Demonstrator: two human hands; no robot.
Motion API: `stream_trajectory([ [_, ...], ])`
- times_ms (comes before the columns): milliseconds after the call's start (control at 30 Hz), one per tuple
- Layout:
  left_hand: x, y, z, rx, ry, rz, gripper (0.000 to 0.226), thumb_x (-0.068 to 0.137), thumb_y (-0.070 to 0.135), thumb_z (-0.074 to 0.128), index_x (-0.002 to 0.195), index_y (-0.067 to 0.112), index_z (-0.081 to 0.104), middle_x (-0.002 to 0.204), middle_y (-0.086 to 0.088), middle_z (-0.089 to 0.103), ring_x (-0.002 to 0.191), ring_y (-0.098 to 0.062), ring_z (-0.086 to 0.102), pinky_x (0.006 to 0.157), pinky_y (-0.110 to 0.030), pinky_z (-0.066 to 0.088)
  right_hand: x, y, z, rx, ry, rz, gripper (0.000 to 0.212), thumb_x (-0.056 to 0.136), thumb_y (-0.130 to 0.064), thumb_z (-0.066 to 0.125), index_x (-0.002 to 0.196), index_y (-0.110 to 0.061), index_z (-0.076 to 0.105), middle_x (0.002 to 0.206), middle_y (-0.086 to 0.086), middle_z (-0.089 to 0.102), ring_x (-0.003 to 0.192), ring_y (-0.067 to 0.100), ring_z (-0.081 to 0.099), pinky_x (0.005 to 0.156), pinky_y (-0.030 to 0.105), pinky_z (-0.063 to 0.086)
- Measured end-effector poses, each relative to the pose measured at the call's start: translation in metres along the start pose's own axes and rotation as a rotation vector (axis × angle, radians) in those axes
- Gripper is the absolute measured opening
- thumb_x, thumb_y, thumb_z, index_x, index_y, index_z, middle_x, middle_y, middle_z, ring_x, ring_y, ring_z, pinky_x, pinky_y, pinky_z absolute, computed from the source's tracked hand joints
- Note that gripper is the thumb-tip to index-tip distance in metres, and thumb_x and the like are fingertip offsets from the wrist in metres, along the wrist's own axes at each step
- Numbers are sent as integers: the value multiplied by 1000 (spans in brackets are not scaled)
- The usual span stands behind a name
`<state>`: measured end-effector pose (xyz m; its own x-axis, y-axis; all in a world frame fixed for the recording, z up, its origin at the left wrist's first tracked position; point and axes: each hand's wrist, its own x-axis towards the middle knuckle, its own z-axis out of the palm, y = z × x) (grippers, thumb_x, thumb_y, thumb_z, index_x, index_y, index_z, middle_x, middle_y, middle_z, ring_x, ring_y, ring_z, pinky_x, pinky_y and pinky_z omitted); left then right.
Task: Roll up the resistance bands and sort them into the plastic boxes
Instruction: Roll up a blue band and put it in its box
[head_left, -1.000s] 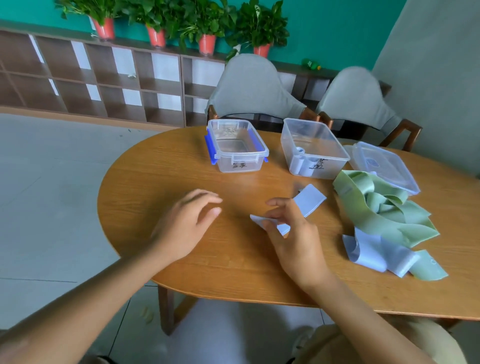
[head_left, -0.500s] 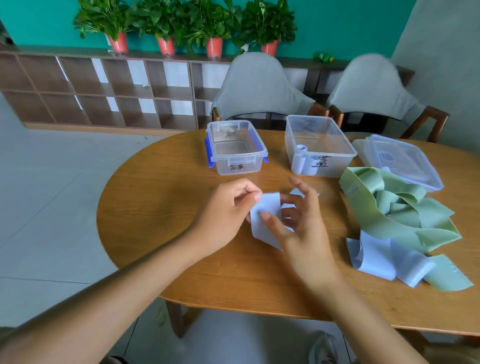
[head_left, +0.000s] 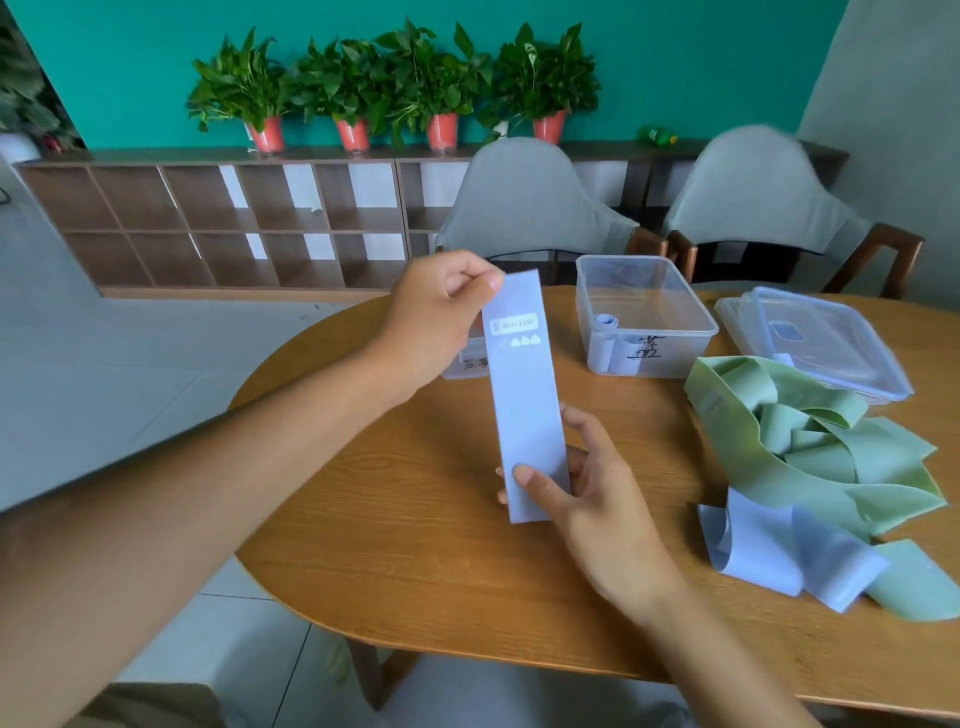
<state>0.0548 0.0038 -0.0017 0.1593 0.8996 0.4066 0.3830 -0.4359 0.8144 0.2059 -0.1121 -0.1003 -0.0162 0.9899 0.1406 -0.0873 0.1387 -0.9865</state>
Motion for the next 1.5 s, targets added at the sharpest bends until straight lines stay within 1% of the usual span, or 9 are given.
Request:
stream_trajectory([
  [133, 22, -3, -17, 33, 27, -24, 23, 104, 21, 52, 101, 5, 69, 91, -13, 74, 71, -29, 60, 49, -24, 40, 1, 0, 4, 44, -14, 45, 54, 92, -2, 66, 135, -26, 45, 105, 6, 76, 86, 30, 75, 75, 35, 62],
  [300, 34, -12, -31, 78, 47, -46, 23, 104, 20, 51, 104, 2, 66, 93, -9, 75, 70, -15, 64, 46, -21, 42, 1, 1, 10, 92, -25, 58, 53, 92, 1, 66, 134, -25, 46, 103, 11, 74, 80, 42, 72, 73, 52, 62],
  [600, 49, -30, -51, 138, 128, -53, 22, 104, 20, 51, 102, 5, 67, 90, -11, 72, 63, -14, 56, 47, -25, 48, 4, 7, 18, 29, -58, 76, 51, 91, -2, 69, 128, -32, 53, 101, 6, 76, 88, 31, 73, 77, 45, 62],
  [767, 51, -58, -60, 211, 116, -100, 22, 104, 24, 51, 105, 9, 68, 96, -4, 72, 74, -20, 63, 51, -26, 51, 5, 19, 24, -168, -83, 58, 45, 92, -8, 71, 122, -39, 58, 83, 5, 73, 76, 16, 69, 72, 28, 55],
  [933, 45, -91, -58, 265, 103, -156, 20, 103, 23, 52, 99, 13, 68, 92, -4, 72, 74, -20, 66, 50, -25, 50, 7, 35, 28, -360, -118, 85, 20, 95, -6, 64, 103, -23, 71, 83, 6, 72, 69, 16, 72, 78, 37, 59],
  [1033, 42, -108, -55, 282, 119, -191, 19, 103, 25, 52, 100, 13, 66, 97, -3, 72, 80, -21, 68, 50, -23, 48, 4, 37, 32, -434, -132, 59, 16, 93, -9, 67, 101, -21, 74, 77, -4, 73, 67, 9, 70, 73, 25, 57],
  [1133, 41, -123, -53, 295, 148, -223, 19, 103, 26, 52, 101, 12, 65, 103, -5, 71, 86, -22, 68, 55, -26, 53, 2, 38, 35, -525, -161, 15, 14, 90, -20, 72, 101, -26, 77, 82, -14, 73, 77, 2, 67, 75, 11, 47],
  [1333, 44, -140, -53, 290, 200, -280, 18, 102, 29, 55, 99, 13, 64, 107, -5, 69, 102, -22, 65, 78, -42, 63, -4, 37, 45, -611, -298, -87, 24, 89, -24, 74, 112, -31, 75, 92, -21, 66, 97, -2, 60, 84, 6, 39],
  [1500, 42, -148, -54, 352, 206, -330, 16, 102, 24, 53, 97, 18, 67, 101, -1, 70, 95, -20, 66, 80, -38, 61, -2, 42, 46, -707, -343, -206, 22, 90, -24, 72, 112, -29, 74, 89, -18, 66, 101, 4, 54, 85, 9, 39],
])
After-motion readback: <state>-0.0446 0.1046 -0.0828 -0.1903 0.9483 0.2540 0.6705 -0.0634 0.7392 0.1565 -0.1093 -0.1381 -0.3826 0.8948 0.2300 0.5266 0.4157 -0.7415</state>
